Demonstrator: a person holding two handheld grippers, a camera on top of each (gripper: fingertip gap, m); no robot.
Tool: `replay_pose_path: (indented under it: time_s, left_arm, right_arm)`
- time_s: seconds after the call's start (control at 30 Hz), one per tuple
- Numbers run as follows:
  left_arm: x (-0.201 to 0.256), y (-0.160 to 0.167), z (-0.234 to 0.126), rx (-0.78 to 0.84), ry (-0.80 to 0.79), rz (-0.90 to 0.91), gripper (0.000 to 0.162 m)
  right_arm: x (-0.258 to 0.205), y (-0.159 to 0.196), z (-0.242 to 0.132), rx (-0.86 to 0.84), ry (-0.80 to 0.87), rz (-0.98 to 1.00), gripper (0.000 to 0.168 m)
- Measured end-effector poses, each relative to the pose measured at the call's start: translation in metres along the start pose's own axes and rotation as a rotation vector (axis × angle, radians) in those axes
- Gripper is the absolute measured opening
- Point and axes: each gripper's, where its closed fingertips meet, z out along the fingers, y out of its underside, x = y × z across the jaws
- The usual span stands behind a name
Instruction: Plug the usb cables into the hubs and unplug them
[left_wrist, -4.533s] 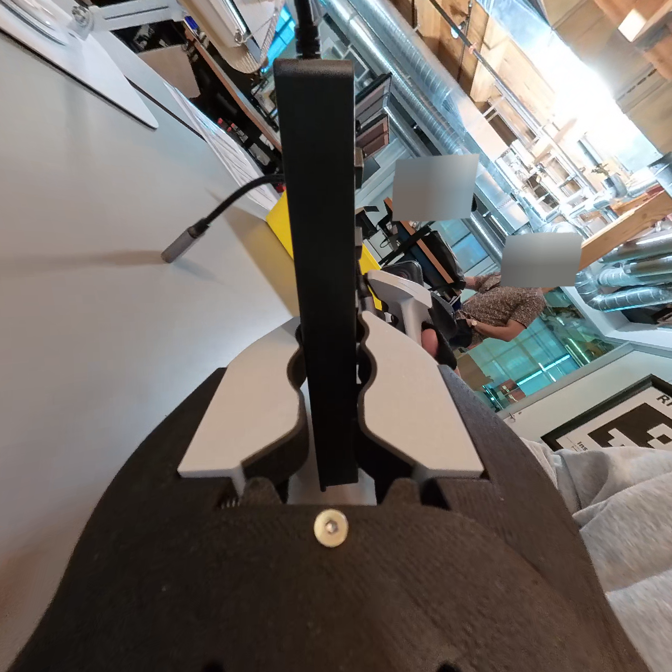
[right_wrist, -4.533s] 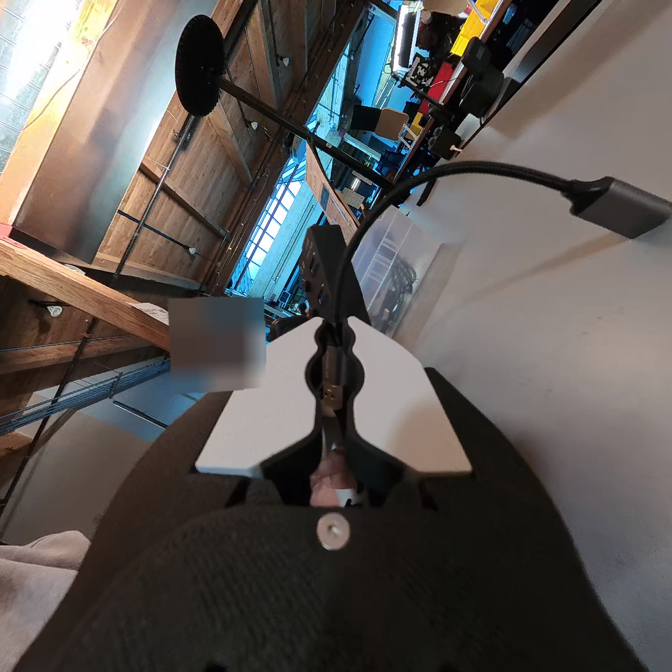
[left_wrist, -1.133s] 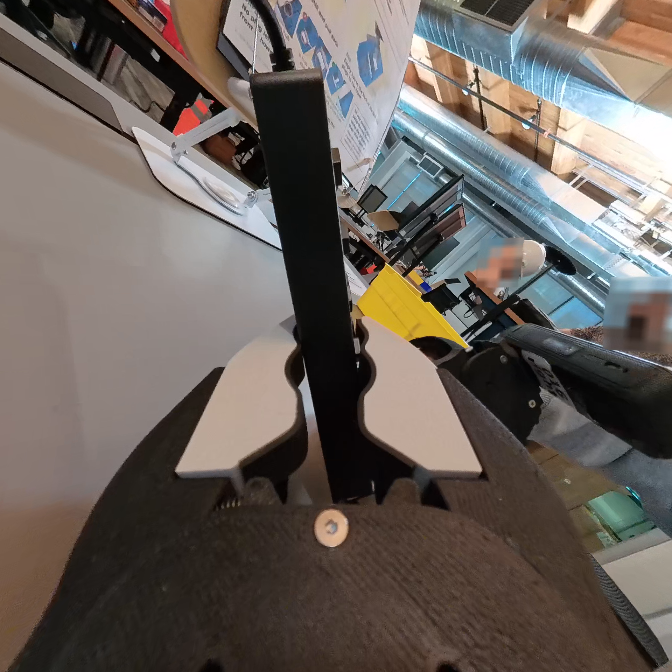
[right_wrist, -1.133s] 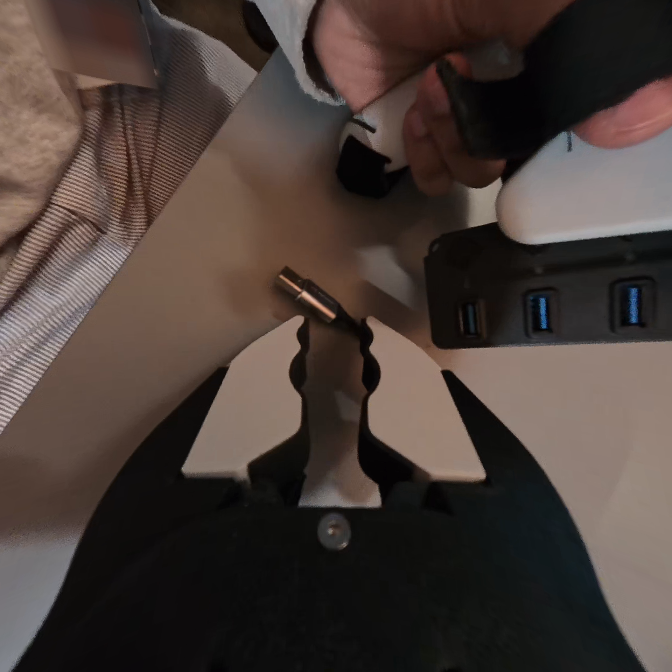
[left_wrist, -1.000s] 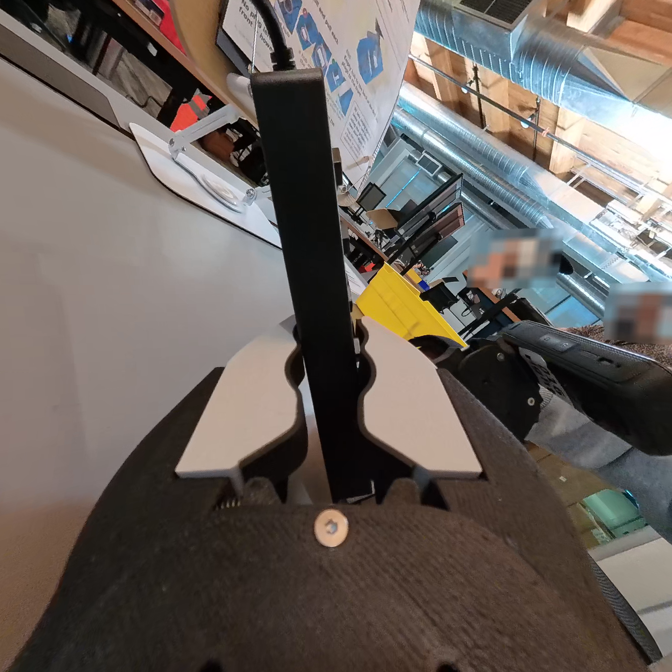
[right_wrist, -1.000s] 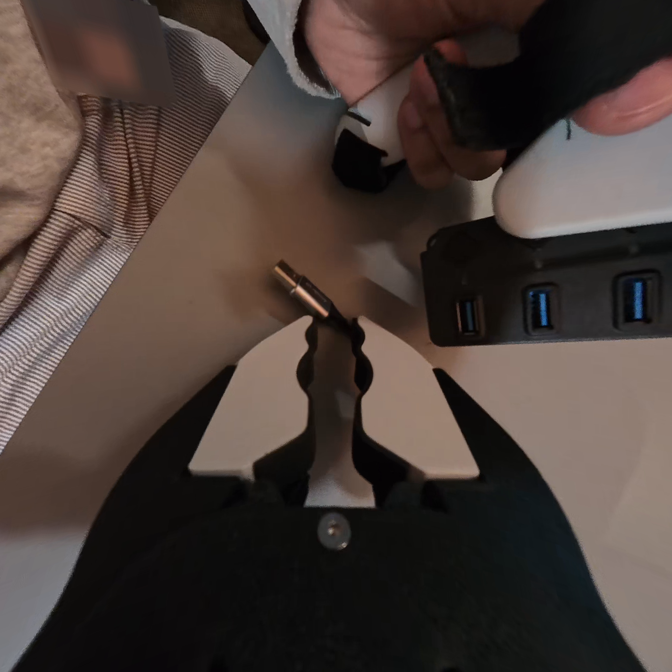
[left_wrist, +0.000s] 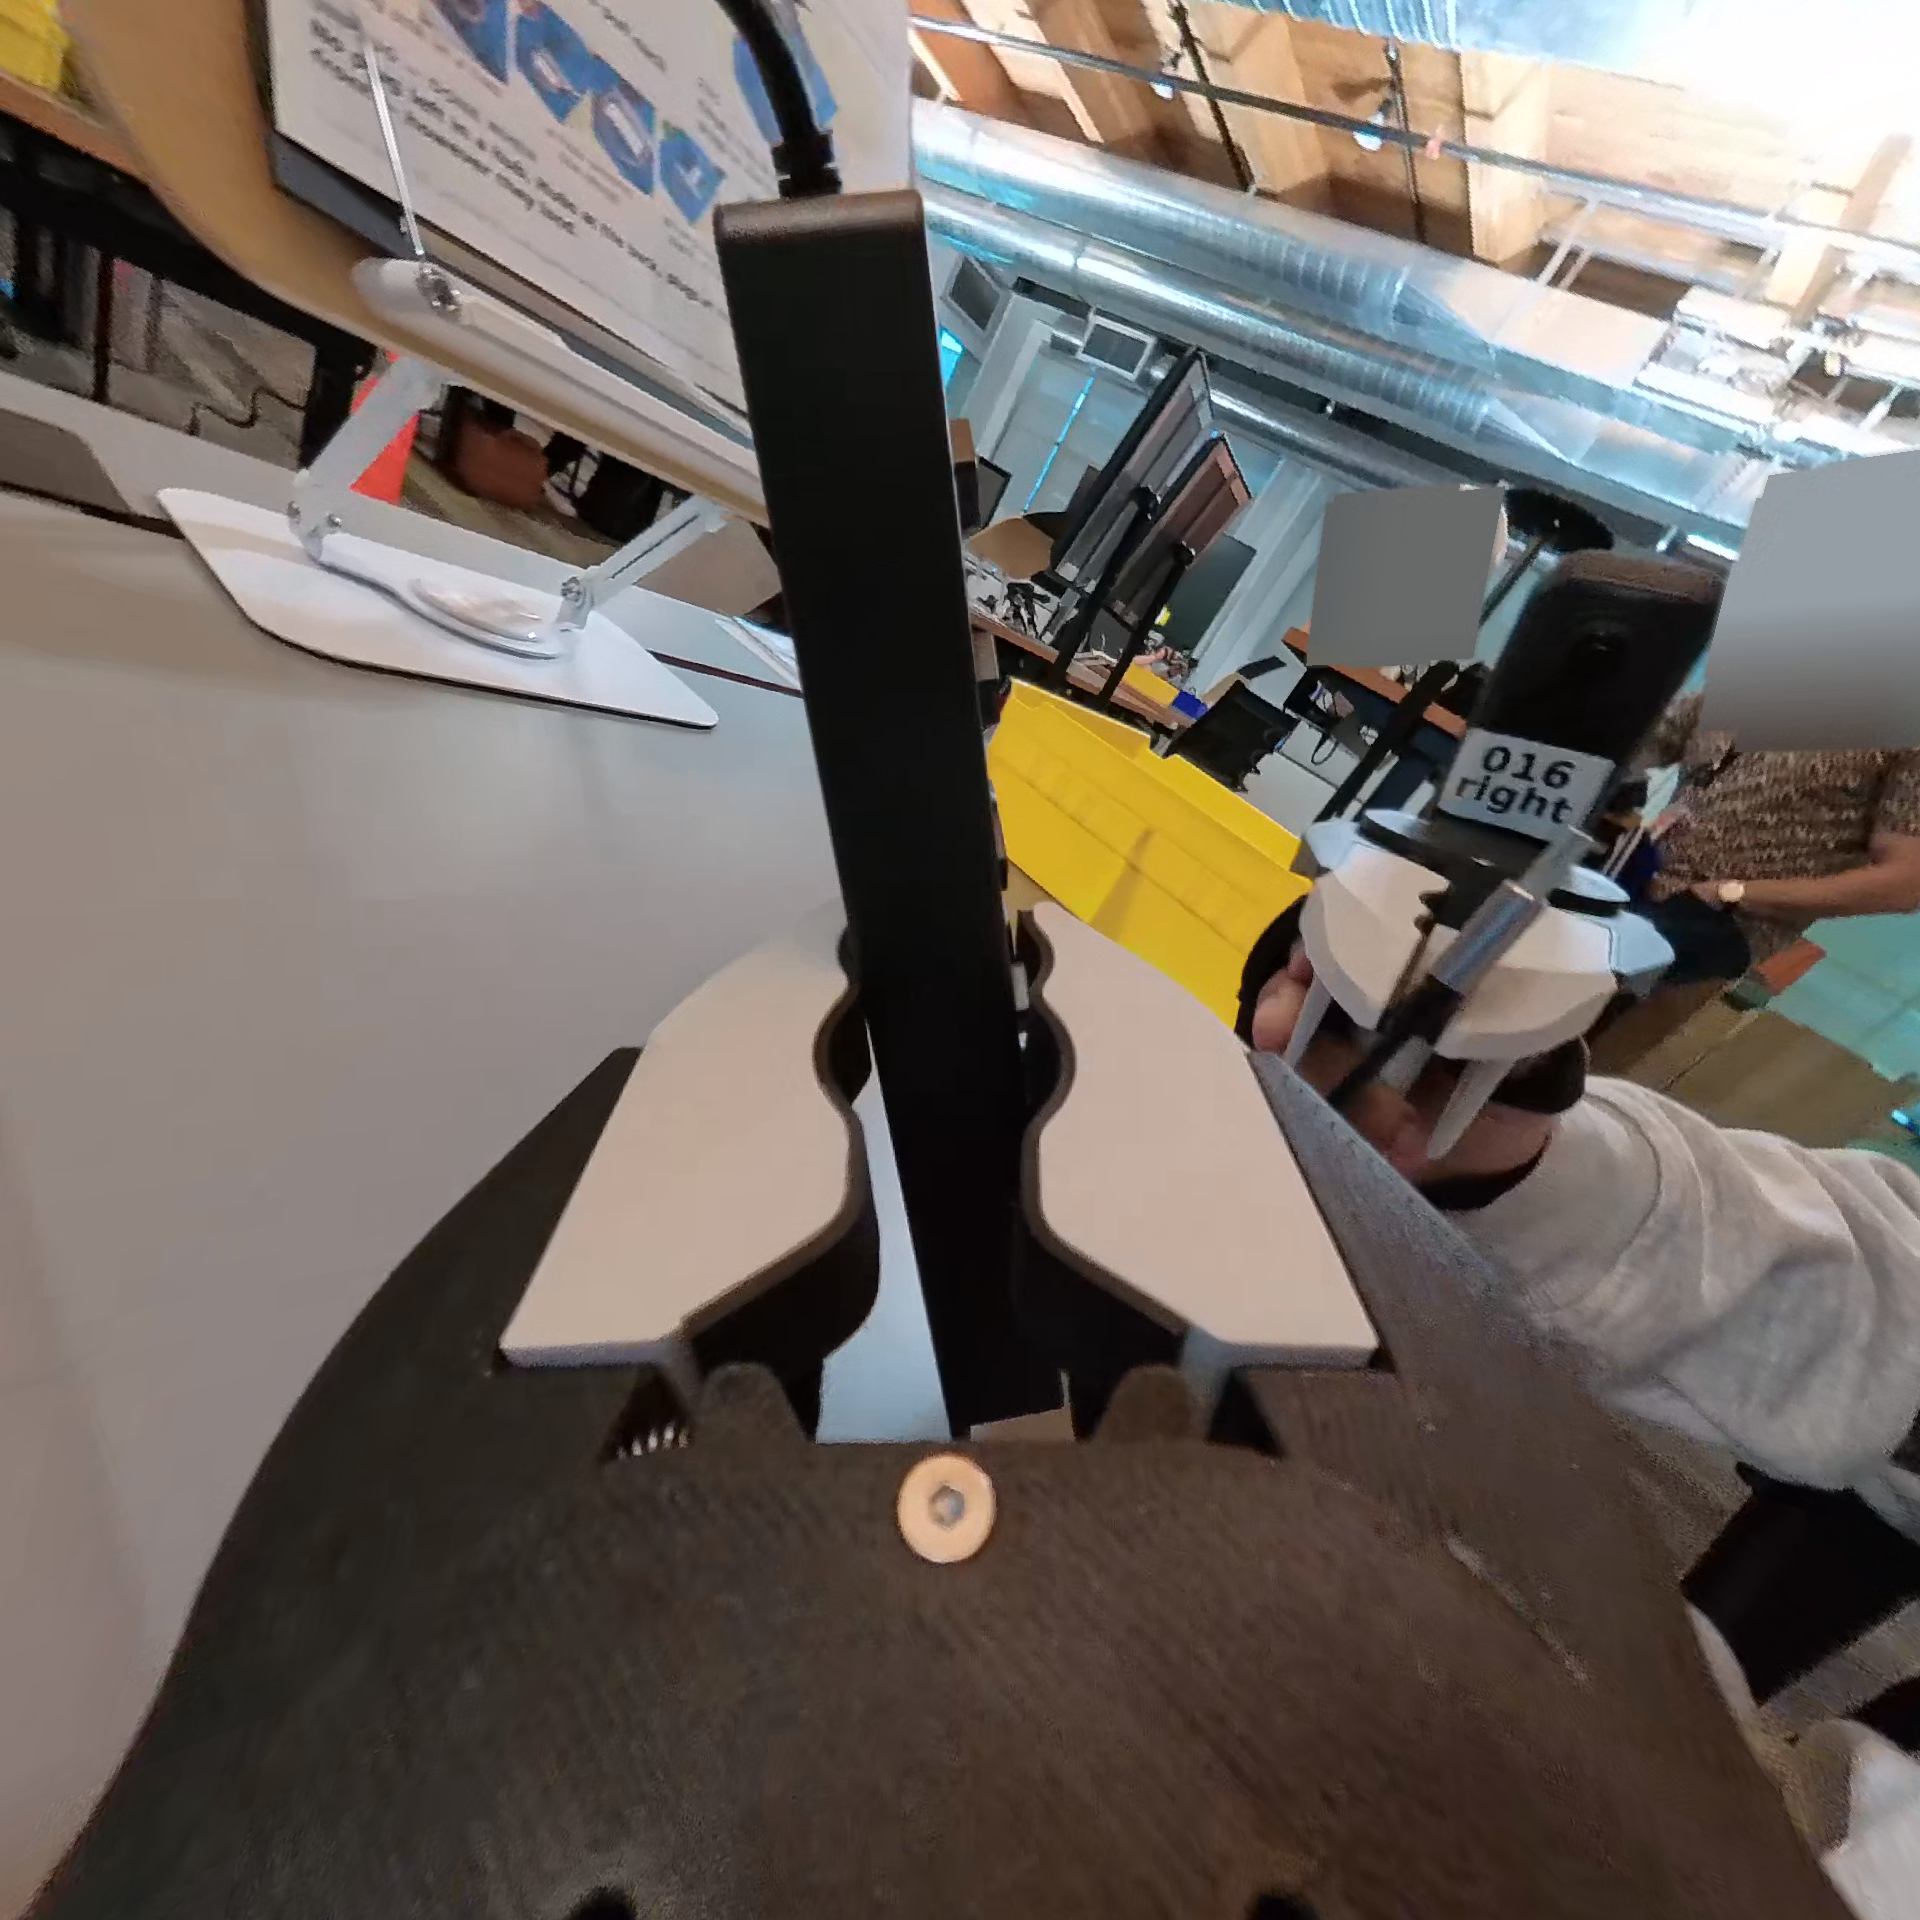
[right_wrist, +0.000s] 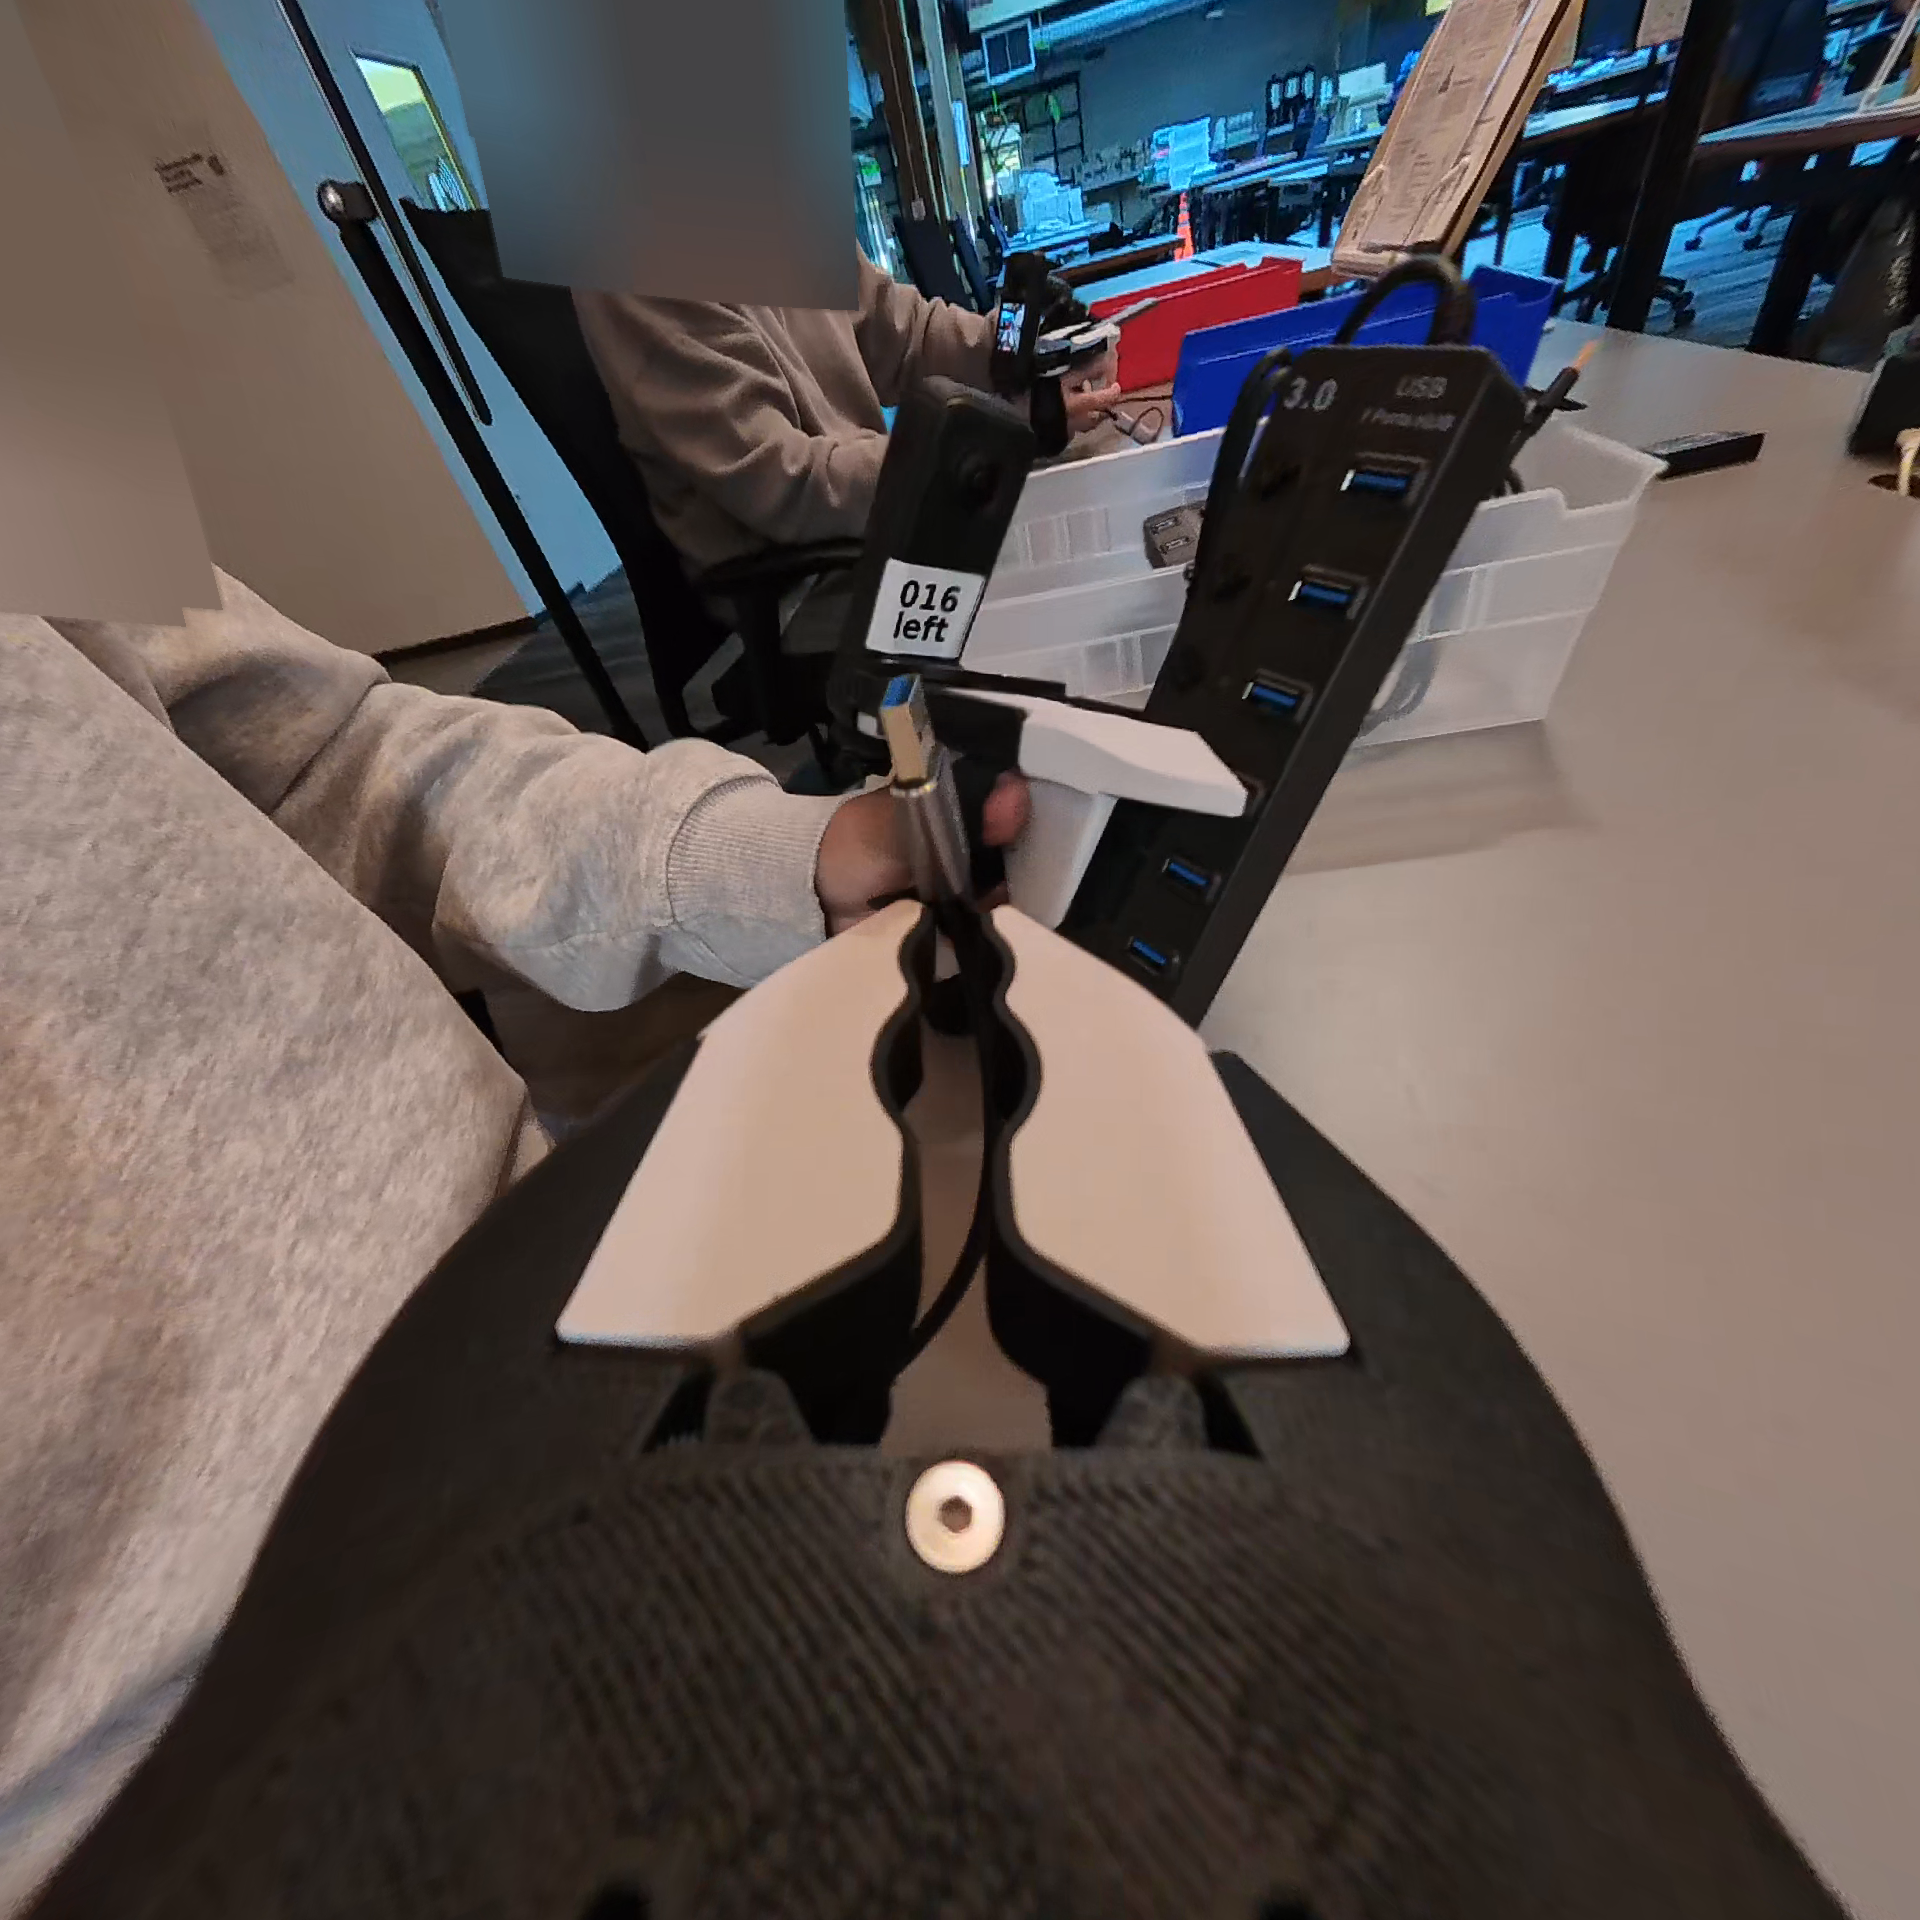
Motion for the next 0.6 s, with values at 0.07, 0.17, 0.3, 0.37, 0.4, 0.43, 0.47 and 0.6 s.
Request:
replay_pose_path:
  time_s: [0.07,0.17,0.3,0.37,0.4,0.43,0.47,0.6]
  left_arm:
    - [0.006,0.002,0.001,-0.012,0.016,0.038,0.026]
    - [0.014,0.005,0.003,-0.034,0.039,0.093,0.025]
    - [0.021,0.007,0.005,-0.036,0.067,0.113,0.025]
    - [0.022,0.007,0.004,-0.035,0.076,0.119,0.025]
    - [0.023,0.007,0.004,-0.034,0.079,0.124,0.025]
    - [0.024,0.007,0.004,-0.035,0.084,0.13,0.025]
    - [0.025,0.008,0.004,-0.038,0.086,0.138,0.025]
    - [0.03,0.01,0.005,-0.05,0.095,0.174,0.025]
  right_arm:
    - [0.002,0.0,-0.003,0.018,-0.014,0.029,0.007]
    - [0.007,-0.002,-0.006,0.057,-0.031,0.084,0.007]
    - [0.009,-0.01,-0.01,0.132,-0.088,0.202,0.007]
    - [0.008,-0.015,-0.011,0.163,-0.132,0.287,0.007]
    - [0.007,-0.016,-0.011,0.168,-0.153,0.326,0.007]
    - [0.005,-0.017,-0.01,0.166,-0.168,0.352,0.007]
    - [0.004,-0.017,-0.008,0.159,-0.173,0.366,0.007]
    - [-0.002,-0.019,-0.003,0.147,-0.19,0.397,0.007]
